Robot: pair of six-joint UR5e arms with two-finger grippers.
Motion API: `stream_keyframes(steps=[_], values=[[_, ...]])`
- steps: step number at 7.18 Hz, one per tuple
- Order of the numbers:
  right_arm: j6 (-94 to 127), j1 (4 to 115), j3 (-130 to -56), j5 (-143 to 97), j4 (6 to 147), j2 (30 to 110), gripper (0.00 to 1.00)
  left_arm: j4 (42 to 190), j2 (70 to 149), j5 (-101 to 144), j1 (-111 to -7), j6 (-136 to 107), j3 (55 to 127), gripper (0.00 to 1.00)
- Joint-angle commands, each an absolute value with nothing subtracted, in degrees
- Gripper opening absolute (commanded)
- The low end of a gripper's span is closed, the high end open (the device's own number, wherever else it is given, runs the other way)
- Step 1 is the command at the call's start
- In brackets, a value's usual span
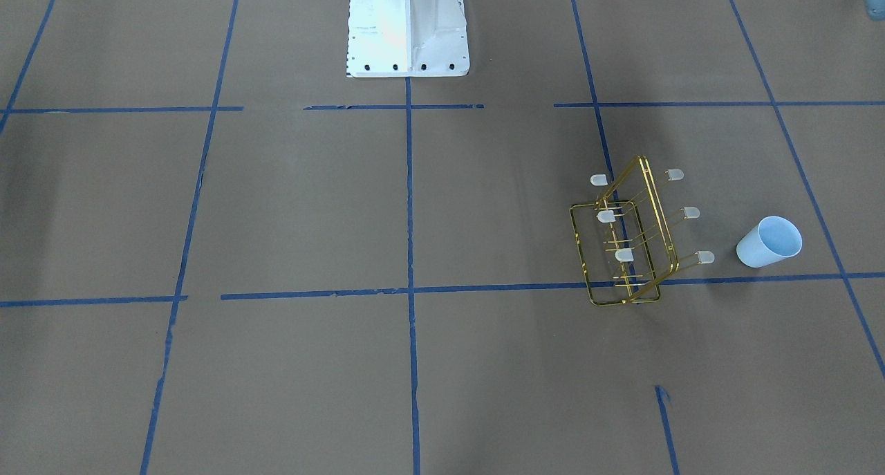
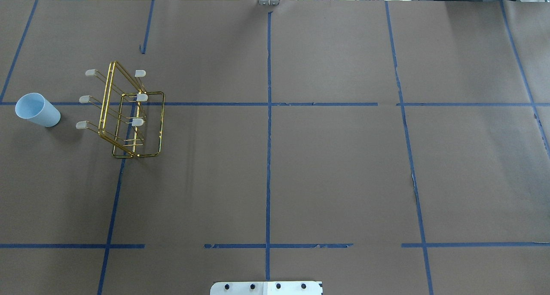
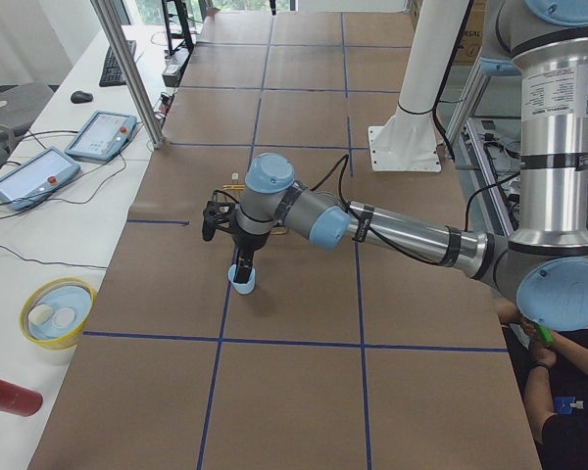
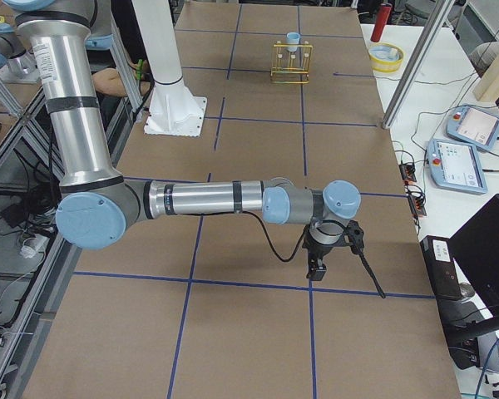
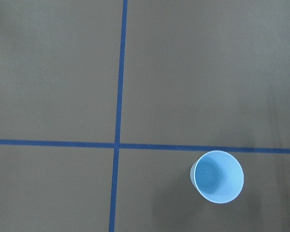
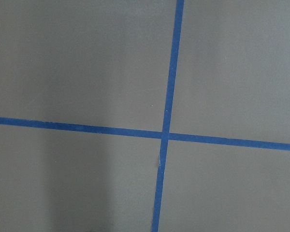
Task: Hang cup on cup holder
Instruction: 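Move the left gripper above the light blue cup, then lower the left gripper and grasp the light blue cup rim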
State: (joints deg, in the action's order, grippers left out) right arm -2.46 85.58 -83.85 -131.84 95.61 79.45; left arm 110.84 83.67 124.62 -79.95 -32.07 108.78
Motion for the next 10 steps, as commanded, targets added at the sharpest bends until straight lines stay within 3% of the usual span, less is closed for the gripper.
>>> stream_keyframes(steps=[1,7,10], values=[[-2.5,85.6,-83.8,-131.8,95.6,79.5,1.0,125.4,77.6,116.0,-71.8,-41.9,109.2,1.0],[-2.5,85.6,-83.8,-131.8,95.6,79.5,1.0,137.3,74.4,96.5,-52.3,-66.6,108.6,1.0],[-2.5,85.6,-83.8,-131.8,95.6,79.5,1.0,137.4,76.3,78.7,-43.1,-76.7,102.4,1.0]])
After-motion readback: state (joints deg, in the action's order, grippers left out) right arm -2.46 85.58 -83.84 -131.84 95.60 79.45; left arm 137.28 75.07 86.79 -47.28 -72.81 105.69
